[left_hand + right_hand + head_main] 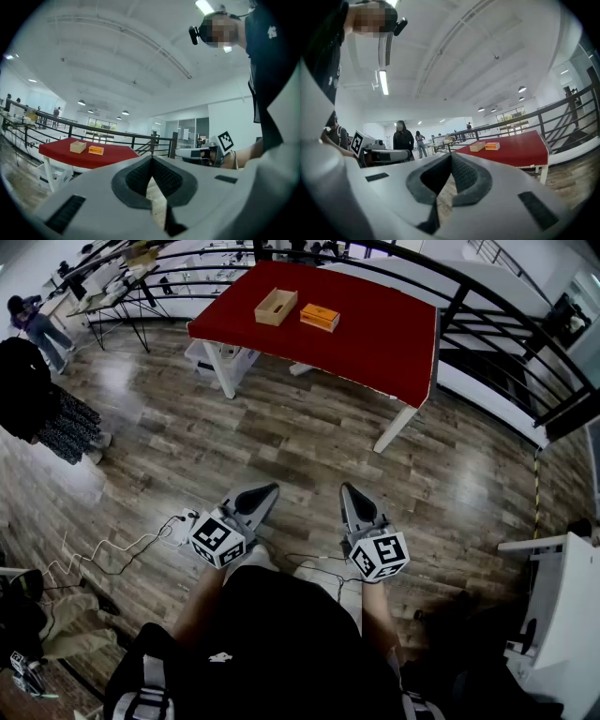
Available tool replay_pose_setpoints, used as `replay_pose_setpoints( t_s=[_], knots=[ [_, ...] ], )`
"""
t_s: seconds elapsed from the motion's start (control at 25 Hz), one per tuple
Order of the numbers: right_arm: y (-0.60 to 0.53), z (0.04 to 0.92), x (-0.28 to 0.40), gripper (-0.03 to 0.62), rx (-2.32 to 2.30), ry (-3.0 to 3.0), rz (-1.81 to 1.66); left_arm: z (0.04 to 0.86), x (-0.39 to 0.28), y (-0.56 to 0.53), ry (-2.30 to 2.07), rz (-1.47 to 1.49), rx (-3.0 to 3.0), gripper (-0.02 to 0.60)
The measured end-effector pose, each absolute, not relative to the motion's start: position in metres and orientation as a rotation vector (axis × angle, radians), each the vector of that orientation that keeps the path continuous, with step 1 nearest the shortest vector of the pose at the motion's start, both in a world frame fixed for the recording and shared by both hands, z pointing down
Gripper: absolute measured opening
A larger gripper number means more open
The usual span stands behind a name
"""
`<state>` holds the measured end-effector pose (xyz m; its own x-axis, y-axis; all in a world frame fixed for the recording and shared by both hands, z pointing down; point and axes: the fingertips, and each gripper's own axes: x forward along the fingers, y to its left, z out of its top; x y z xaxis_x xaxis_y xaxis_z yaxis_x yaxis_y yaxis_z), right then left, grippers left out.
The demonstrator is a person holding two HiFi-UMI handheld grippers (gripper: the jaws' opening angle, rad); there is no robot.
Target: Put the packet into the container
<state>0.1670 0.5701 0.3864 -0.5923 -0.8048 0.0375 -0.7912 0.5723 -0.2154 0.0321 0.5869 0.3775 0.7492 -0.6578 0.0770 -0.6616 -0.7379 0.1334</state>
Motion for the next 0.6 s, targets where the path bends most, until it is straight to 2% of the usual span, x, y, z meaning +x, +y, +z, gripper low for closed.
replay_pose_setpoints(
  t_s=[0.6],
  knots=[
    [0.487,0.390,0.147,0.021,-1.333,2.777,-0.324,0.371,0.019,0.506,-1.090,-0.041,2.752,0.008]
  ],
)
